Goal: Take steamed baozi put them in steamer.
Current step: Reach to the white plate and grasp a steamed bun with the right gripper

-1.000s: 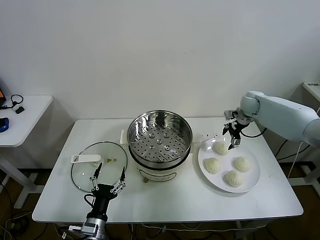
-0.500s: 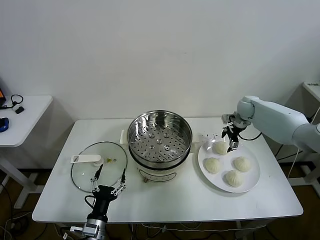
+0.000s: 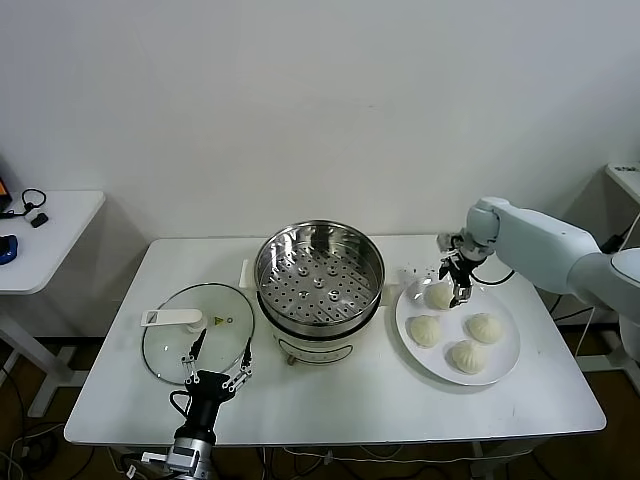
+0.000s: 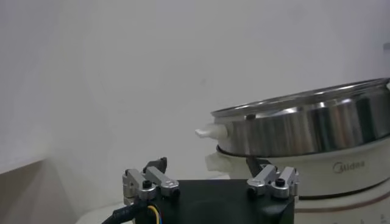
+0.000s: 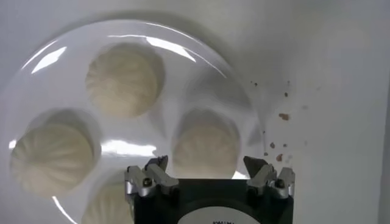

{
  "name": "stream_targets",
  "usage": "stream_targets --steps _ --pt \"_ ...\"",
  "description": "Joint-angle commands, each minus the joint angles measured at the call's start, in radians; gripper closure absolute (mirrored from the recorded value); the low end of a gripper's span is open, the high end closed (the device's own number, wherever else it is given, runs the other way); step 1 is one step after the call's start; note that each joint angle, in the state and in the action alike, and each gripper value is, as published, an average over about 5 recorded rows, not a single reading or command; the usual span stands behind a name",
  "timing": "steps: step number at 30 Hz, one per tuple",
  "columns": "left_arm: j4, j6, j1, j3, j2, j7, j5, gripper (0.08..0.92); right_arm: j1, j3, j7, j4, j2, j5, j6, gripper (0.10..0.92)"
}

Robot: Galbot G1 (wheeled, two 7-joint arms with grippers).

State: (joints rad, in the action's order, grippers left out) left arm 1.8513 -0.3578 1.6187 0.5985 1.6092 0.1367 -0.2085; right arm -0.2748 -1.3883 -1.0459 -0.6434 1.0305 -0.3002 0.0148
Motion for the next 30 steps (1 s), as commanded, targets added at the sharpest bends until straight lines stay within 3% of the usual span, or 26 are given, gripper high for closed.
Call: stream_targets --steps 1,25,30 --pt "-0.003 -0.001 -0.001 0.000 0.014 0.000 -0.004 0.177 0.009 0.006 0.001 0.019 0.013 0.007 0.001 0.203" --pt "-0.019 -0.008 -0.009 0.006 0.014 0.001 -0.024 0.177 0.004 -0.003 -0.003 0.005 0.009 0.025 0.004 0.204" --pt "-0.021 -0.008 -0.010 0.006 0.015 0.001 -0.030 0.177 0.006 -0.003 -0.002 0.004 0.008 0.030 0.004 0.257"
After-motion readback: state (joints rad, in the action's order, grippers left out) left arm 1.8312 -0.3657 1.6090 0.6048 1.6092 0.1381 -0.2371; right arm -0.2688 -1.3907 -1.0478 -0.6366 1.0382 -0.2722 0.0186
